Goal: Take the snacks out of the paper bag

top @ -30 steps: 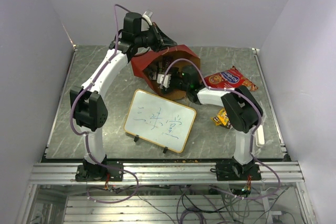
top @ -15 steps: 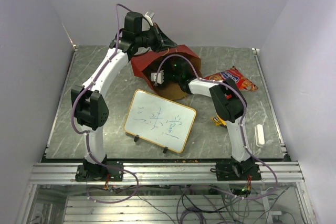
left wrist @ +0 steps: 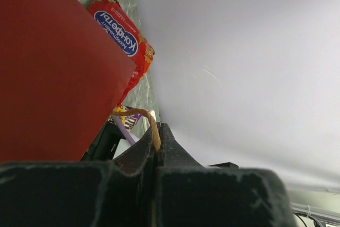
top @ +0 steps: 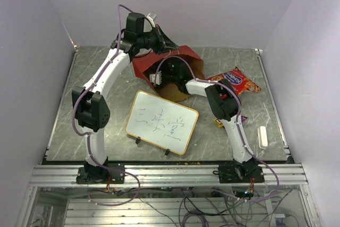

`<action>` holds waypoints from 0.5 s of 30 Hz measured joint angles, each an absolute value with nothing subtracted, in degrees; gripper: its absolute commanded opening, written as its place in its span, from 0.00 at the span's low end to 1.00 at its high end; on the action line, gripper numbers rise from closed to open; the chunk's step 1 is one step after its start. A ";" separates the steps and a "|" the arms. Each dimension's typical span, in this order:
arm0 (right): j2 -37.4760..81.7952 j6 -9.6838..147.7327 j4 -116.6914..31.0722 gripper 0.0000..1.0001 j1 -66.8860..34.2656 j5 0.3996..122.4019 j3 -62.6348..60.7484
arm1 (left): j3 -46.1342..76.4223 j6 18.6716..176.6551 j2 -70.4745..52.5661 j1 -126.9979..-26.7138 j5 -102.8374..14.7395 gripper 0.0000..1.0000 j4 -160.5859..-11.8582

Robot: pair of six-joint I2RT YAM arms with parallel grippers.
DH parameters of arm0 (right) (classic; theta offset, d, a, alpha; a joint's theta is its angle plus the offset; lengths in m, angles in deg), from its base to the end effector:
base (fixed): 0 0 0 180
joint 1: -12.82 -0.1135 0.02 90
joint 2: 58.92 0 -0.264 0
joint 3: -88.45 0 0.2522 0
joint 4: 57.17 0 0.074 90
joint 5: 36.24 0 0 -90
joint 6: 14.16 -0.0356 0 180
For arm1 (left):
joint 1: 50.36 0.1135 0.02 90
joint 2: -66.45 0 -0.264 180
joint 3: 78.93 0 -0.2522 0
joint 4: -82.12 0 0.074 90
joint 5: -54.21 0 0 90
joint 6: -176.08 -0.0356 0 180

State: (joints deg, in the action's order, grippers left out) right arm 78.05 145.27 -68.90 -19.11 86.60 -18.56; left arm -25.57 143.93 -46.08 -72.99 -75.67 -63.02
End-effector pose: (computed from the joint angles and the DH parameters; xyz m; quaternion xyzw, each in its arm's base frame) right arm 0.4397 0.2968 0.1352 -0.7062 0.3643 0.0361 0.6060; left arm 0.4163 -0.1983 0.3829 -0.0493 0.7959 -0.5593 0.2264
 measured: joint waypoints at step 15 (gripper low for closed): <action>82.70 141.90 -73.71 0.36 -18.52 83.71 -22.47 | -25.61 143.21 -46.08 -73.45 -75.16 0.07 -60.63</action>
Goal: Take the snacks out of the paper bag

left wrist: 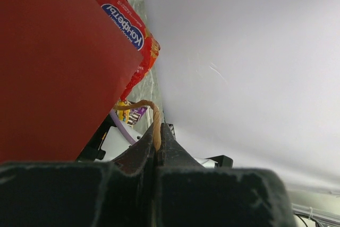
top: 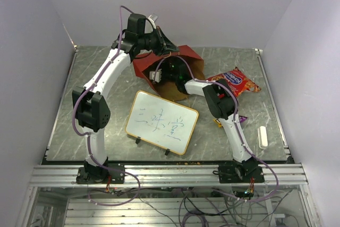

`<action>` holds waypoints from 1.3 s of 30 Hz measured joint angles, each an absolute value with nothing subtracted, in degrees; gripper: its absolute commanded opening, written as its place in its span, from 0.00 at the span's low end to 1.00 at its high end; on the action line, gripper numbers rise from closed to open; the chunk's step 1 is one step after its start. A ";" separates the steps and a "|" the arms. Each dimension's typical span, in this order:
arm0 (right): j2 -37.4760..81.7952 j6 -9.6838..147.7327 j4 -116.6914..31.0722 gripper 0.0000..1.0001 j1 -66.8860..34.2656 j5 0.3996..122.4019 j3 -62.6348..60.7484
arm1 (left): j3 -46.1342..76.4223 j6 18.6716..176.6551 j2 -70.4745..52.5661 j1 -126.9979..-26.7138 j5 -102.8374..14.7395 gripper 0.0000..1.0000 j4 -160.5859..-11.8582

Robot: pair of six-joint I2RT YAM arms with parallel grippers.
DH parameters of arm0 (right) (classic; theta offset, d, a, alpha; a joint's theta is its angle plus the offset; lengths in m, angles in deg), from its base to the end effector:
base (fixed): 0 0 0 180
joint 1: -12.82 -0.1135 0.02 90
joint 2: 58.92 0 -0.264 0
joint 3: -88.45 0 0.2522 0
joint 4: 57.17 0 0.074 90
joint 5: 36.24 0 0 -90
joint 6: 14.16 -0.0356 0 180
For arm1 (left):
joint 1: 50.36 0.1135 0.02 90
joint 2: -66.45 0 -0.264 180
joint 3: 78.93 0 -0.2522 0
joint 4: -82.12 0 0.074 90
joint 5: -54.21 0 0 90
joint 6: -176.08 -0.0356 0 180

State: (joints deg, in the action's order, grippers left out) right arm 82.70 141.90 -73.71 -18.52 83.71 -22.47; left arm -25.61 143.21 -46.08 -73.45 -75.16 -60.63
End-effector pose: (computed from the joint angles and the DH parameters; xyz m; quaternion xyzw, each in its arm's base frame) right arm 0.4566 0.2989 0.1230 -0.6773 0.3837 0.0174 0.6275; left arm 0.4135 -0.2008 0.3792 -0.0524 0.8055 -0.5493 0.2159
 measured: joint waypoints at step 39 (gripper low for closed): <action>46.44 122.91 -87.04 0.00 -18.54 75.80 20.96 | -22.00 145.26 -45.99 -71.92 -73.55 0.07 -65.46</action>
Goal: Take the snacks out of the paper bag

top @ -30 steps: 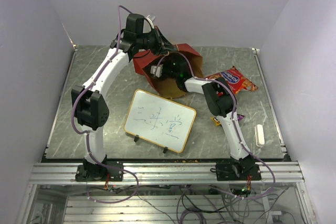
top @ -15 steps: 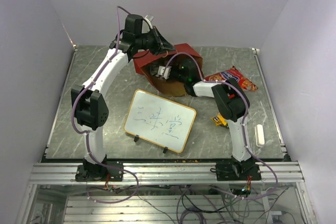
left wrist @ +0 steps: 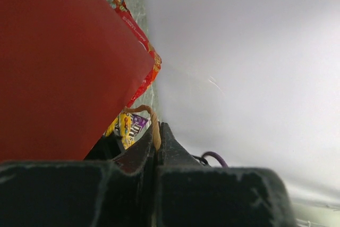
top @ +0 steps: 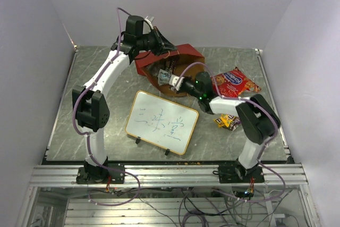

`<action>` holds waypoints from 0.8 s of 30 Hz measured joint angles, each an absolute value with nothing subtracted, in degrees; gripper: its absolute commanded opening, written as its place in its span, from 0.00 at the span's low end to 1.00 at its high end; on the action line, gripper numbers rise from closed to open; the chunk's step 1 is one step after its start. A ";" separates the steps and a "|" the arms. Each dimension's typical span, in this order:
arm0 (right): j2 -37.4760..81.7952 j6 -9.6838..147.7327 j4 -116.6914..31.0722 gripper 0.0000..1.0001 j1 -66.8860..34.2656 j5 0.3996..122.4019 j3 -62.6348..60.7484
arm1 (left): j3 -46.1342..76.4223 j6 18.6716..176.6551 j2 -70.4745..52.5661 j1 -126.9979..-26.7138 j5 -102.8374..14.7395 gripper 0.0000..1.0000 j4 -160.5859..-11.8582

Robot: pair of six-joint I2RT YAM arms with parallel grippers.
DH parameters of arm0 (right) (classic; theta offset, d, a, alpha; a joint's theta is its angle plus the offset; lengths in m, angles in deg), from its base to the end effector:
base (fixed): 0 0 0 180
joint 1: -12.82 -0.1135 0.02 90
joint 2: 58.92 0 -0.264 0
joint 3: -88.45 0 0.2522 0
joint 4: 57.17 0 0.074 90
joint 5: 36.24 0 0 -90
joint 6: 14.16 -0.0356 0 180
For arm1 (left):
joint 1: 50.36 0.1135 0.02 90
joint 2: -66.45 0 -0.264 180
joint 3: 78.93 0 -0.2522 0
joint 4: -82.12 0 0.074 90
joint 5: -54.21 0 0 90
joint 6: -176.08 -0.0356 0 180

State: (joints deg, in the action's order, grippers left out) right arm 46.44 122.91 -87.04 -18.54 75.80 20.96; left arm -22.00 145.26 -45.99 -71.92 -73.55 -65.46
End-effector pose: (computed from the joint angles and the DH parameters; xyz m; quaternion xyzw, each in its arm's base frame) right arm 0.3303 0.2170 0.1984 -0.5655 0.4947 0.0549 0.6576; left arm 0.4231 -0.1906 0.3661 -0.0809 0.8001 -0.5478 0.2307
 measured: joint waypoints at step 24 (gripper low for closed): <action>-4.46 70.54 -28.49 0.00 -19.56 49.68 28.76 | -10.55 148.30 -41.75 -72.27 -71.34 0.07 -76.15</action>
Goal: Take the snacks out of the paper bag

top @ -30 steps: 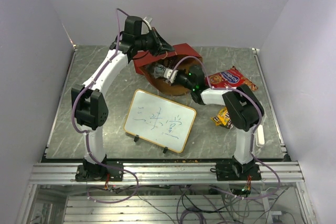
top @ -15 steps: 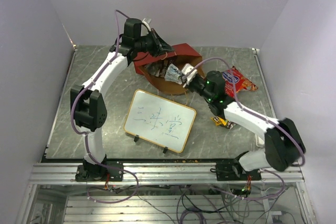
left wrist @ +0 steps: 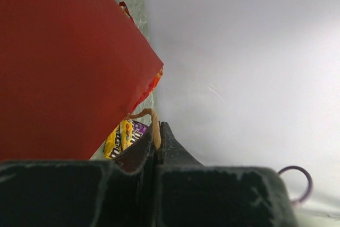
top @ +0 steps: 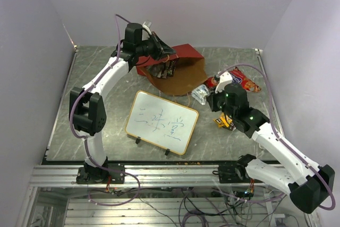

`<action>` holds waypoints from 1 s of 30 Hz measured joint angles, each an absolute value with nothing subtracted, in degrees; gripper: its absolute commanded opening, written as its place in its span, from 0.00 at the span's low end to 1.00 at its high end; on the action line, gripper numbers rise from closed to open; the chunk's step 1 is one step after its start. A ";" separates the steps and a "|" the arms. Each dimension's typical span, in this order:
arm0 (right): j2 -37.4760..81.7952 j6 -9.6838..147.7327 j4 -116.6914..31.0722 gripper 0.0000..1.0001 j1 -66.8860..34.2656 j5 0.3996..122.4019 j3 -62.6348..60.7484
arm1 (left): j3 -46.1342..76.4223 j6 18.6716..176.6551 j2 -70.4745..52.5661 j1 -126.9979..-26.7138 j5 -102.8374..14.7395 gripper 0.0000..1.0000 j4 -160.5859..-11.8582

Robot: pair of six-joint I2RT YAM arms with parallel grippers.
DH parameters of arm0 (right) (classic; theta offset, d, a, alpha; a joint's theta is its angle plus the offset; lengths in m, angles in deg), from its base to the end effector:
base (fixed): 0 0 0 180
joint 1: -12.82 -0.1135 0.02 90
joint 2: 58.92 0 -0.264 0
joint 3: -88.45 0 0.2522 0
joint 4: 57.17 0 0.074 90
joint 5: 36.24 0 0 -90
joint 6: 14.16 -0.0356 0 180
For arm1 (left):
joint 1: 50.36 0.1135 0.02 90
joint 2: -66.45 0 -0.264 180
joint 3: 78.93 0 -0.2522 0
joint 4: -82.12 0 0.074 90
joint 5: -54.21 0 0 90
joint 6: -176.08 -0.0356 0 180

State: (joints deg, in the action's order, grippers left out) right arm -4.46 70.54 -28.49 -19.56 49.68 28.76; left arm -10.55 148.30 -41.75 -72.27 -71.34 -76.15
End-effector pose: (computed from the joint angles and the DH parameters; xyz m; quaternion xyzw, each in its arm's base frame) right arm 0.1856 0.1147 0.3077 -0.1766 0.8169 0.1489 0.5285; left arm 0.4116 -0.1879 0.3470 -0.0981 0.7862 -0.5573 0.2482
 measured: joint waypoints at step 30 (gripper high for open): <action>3.25 39.28 -17.28 0.00 3.41 26.56 36.69 | -9.00 148.50 -40.18 -75.07 -67.86 0.07 -76.76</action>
State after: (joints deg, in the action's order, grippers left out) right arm 3.25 39.28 -17.28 3.41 26.56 36.69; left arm -9.00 148.50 -40.18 -75.07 -67.86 -76.76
